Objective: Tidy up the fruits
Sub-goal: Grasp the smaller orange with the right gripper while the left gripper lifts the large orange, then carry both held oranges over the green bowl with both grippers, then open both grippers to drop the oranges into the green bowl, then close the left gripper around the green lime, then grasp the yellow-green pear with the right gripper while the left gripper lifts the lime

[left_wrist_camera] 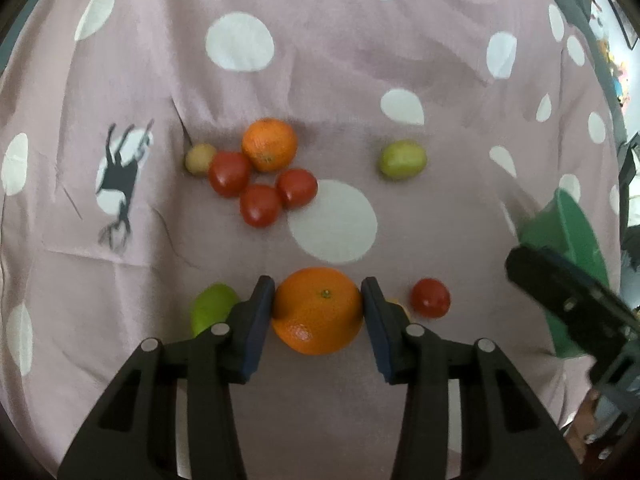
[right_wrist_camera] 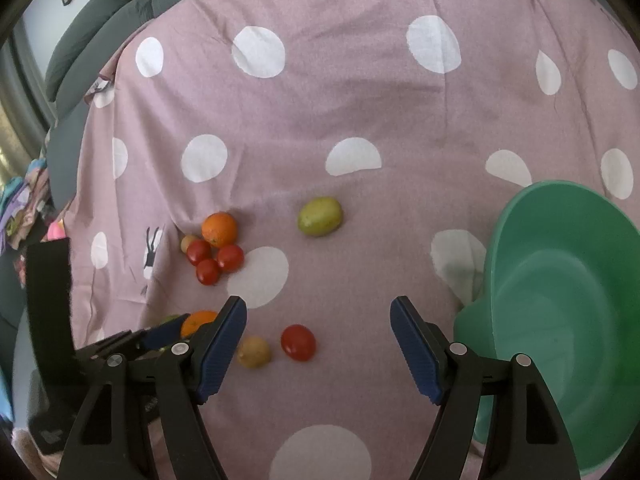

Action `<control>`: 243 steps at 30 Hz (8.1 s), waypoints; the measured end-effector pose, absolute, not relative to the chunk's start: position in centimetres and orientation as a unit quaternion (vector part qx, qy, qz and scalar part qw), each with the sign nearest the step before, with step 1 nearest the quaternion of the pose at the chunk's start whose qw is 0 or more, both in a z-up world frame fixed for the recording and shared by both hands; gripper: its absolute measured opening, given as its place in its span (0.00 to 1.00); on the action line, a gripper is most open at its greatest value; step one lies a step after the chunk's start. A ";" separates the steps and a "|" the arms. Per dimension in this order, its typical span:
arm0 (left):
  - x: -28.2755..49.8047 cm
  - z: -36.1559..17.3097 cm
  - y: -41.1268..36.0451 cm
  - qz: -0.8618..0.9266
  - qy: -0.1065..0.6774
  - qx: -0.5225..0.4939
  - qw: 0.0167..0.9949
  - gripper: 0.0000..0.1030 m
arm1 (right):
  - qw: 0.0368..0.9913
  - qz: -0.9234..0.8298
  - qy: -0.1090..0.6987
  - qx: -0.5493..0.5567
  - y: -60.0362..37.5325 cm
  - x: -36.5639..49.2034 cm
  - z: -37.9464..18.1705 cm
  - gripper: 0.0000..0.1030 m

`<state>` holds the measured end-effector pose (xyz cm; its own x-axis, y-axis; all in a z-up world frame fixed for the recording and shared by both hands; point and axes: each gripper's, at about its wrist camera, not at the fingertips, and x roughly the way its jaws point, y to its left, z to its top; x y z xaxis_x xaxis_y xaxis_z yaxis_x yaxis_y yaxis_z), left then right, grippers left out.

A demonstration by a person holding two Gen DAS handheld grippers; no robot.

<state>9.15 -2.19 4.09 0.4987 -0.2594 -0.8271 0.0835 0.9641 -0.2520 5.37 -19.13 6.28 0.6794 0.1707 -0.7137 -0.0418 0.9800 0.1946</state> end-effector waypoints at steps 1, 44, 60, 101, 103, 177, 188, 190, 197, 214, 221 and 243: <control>9.4 4.8 -1.6 -0.096 0.484 -0.095 0.865 0.43 | 0.911 0.058 0.400 0.082 -19.1 5.4 6.3 0.74; 8.9 7.8 7.3 -0.041 0.424 -0.178 0.887 0.43 | 0.875 0.114 0.441 0.161 -11.2 13.5 4.3 0.41; 6.4 9.2 -0.3 -0.093 0.415 -0.104 0.899 0.43 | 0.908 0.086 0.368 0.180 -18.1 4.2 7.2 0.41; 5.5 11.1 -25.2 -0.275 0.407 0.011 0.871 0.43 | 0.921 -0.116 0.268 0.258 -36.5 -4.2 9.9 0.41; 5.7 10.9 -25.7 -0.278 0.411 0.015 0.868 0.43 | 0.918 -0.121 0.272 0.264 -36.9 -4.3 9.6 0.41; 5.1 6.8 3.0 -0.068 0.447 -0.134 0.882 0.57 | 0.931 0.077 0.347 0.083 -17.6 2.8 8.0 0.56; 6.7 4.0 2.3 -0.073 0.495 -0.138 0.855 0.39 | 0.920 0.087 0.370 0.093 -16.7 3.3 6.9 0.56; 7.1 3.6 2.1 -0.076 0.501 -0.140 0.851 0.38 | 0.919 0.085 0.373 0.097 -16.8 3.5 6.7 0.56; 7.4 3.2 1.4 -0.068 0.496 -0.120 0.857 0.29 | 0.916 0.083 0.380 0.102 -16.8 3.6 6.4 0.56; 8.4 1.9 0.5 -0.075 0.512 -0.124 0.847 0.32 | 0.911 0.069 0.398 0.088 -16.0 4.5 5.5 0.56; 10.0 3.3 1.4 -0.071 0.492 -0.131 0.858 0.32 | 0.911 0.055 0.401 0.085 -15.5 6.4 6.2 0.56; 14.3 4.4 3.8 -0.044 0.470 -0.160 0.867 0.32 | 0.882 -0.033 0.447 0.146 -16.1 18.4 2.6 0.56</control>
